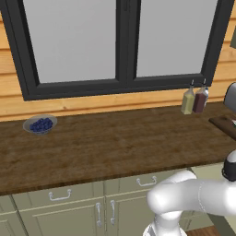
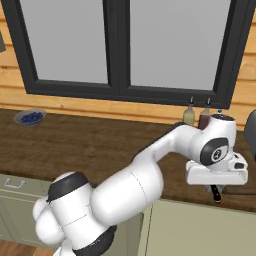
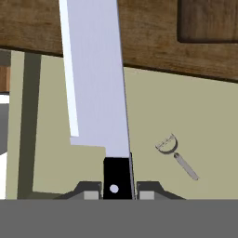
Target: Place the appropriate cutting tool for cutting the broccoli skin on the cutting board.
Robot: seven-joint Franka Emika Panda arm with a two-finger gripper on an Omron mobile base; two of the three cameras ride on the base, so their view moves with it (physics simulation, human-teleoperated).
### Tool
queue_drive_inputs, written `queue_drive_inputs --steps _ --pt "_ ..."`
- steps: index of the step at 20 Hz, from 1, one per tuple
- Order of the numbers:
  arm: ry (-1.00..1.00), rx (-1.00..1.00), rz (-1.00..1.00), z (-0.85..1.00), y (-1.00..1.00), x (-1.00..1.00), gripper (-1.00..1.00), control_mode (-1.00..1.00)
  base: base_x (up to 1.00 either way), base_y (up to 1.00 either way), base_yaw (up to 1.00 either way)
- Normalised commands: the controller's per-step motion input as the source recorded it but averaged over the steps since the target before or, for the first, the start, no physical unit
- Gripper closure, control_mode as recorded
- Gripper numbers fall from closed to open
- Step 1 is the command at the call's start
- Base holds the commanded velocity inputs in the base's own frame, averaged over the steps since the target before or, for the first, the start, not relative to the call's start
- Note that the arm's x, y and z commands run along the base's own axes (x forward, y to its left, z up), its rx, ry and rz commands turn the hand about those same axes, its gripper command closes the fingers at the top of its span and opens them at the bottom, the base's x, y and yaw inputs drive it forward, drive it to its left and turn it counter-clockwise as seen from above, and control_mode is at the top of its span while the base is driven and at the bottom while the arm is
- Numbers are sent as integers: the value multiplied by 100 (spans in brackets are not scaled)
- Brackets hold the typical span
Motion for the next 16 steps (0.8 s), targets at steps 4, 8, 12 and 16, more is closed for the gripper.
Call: queue_drive_inputs --steps 4,8,12,16 --pt "-1 2 8 0 0 75 100 -100 0 0 0" --pt "0 5 10 0 -20 69 100 -100 0 0 0" --pt "0 3 9 -6 -5 62 100 -100 0 0 0" --pt "0 6 8 -3 -19 51 100 -100 0 0 0"
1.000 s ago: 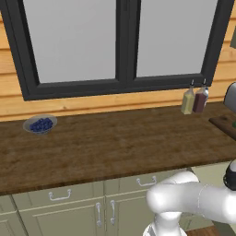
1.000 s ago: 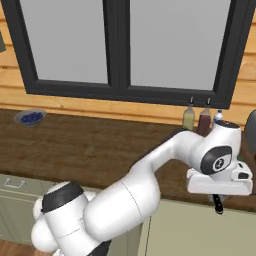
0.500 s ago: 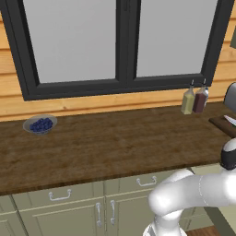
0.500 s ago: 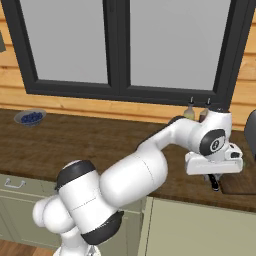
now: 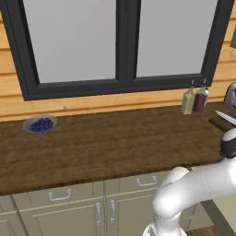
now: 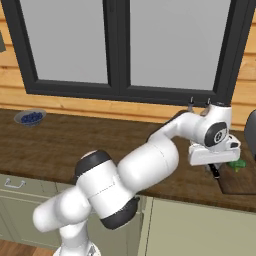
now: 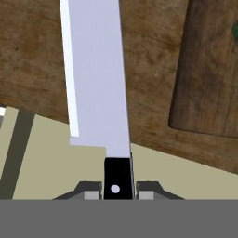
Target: Place the appropriate cutting tool for cutting the broccoli skin on the cutting board.
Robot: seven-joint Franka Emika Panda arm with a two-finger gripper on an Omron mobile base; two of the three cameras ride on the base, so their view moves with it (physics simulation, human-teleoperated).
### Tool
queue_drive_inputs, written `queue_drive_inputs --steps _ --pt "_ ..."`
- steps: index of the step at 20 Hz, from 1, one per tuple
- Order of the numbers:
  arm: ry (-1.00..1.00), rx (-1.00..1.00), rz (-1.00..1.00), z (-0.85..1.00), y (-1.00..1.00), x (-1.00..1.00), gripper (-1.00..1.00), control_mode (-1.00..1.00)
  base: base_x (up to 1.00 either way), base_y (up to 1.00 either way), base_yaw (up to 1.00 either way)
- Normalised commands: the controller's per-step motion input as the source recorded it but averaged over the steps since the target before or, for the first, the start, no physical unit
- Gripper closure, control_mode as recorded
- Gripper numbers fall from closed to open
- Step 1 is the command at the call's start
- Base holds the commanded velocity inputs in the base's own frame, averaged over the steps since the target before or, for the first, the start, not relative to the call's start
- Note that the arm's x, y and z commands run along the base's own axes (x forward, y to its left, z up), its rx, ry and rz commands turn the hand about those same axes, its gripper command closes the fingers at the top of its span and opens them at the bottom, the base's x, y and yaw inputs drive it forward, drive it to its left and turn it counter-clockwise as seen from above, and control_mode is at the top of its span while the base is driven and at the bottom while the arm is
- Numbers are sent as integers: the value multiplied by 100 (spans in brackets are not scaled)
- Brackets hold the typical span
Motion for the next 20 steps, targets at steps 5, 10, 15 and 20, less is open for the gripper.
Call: queue_drive_inputs --steps 5,10,15,20 --pt "0 5 9 -18 -5 24 100 -100 0 0 0" --pt "0 5 9 -26 -4 14 100 -100 0 0 0" --pt "0 3 6 -42 -5 9 100 -100 0 0 0" --pt "-4 4 4 -32 -19 6 100 -100 0 0 0"
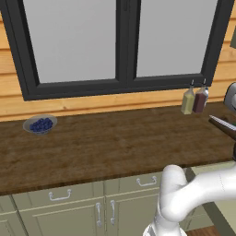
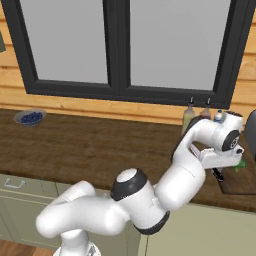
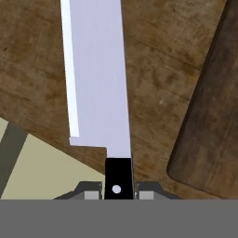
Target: Place the appropriate cutting tool for cutting the broccoli skin on the cutting board.
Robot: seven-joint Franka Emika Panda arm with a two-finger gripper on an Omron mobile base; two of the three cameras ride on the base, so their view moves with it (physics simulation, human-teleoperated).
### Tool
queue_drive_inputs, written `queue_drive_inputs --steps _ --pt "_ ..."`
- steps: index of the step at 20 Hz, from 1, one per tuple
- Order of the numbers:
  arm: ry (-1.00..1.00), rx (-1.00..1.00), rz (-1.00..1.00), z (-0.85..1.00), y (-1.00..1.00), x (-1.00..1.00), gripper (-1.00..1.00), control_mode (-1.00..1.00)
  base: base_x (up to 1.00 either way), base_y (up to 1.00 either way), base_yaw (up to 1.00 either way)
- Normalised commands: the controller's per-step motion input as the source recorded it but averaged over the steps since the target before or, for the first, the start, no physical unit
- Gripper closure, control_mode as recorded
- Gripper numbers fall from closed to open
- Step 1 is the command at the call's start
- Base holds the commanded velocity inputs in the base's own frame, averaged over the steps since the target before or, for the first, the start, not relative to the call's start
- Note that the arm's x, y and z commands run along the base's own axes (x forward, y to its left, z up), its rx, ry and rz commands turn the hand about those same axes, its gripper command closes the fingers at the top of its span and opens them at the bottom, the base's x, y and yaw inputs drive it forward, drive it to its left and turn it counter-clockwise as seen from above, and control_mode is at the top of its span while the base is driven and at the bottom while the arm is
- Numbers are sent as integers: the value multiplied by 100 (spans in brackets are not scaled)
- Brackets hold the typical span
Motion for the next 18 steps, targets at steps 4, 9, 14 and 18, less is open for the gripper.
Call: queue_drive_inputs --steps 4,9,14,18 --pt "-6 6 1 -15 -38 9 100 -100 0 0 0" --pt "-6 3 1 -42 -15 10 100 -100 0 0 0" --pt "-8 3 0 -42 -8 20 100 -100 0 0 0" --pt "-8 5 0 -14 -37 43 100 -100 0 0 0"
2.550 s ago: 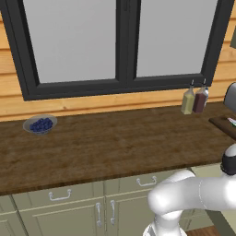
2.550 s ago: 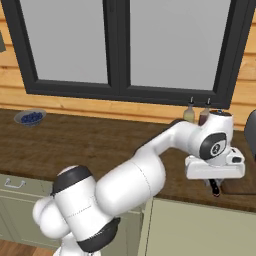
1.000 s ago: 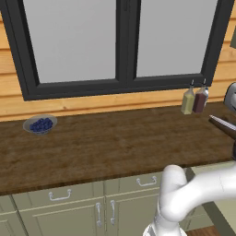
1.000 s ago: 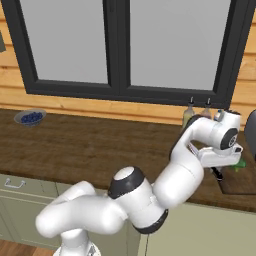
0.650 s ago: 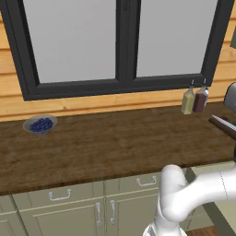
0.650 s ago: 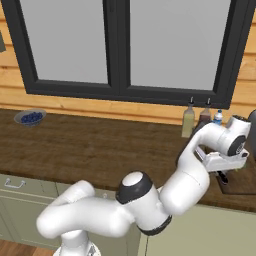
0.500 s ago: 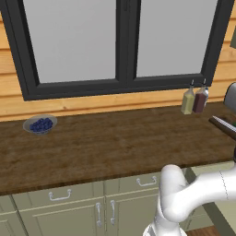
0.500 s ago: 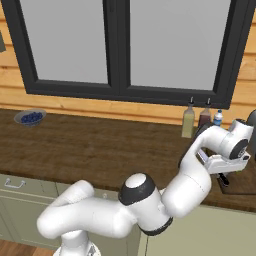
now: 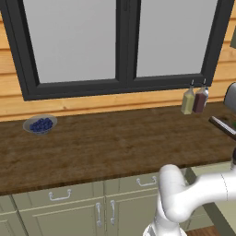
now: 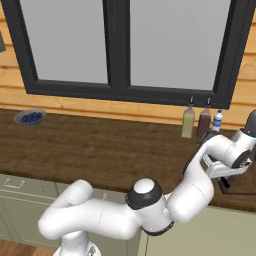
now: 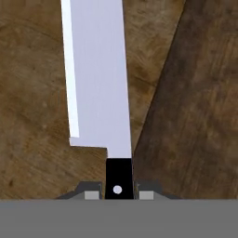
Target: Place the appropriate cutting tool for cutting the broccoli skin on the cutting board.
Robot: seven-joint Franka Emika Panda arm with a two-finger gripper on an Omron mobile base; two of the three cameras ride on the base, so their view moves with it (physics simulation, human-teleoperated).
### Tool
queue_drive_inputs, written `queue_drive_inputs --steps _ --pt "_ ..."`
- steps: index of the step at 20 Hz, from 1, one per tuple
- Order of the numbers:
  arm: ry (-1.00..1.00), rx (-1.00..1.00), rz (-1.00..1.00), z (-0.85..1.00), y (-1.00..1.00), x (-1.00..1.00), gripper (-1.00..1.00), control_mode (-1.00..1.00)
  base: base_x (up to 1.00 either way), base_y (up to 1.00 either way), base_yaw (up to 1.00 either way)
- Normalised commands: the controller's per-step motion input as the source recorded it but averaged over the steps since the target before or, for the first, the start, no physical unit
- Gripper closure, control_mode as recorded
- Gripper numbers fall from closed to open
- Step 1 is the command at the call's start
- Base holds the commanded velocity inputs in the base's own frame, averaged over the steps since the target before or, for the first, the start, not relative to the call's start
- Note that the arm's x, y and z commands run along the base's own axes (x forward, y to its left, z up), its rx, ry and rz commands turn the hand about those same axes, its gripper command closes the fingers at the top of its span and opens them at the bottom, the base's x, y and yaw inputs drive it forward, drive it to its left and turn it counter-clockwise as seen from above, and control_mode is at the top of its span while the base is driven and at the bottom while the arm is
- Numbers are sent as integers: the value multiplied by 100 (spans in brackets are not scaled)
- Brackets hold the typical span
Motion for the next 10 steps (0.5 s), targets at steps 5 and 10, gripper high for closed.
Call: queue_drive_inputs --steps 5,10 --pt "-12 6 0 -16 -39 34 100 -100 0 0 0" --pt "-12 1 0 -21 -20 6 -100 -100 0 0 0"
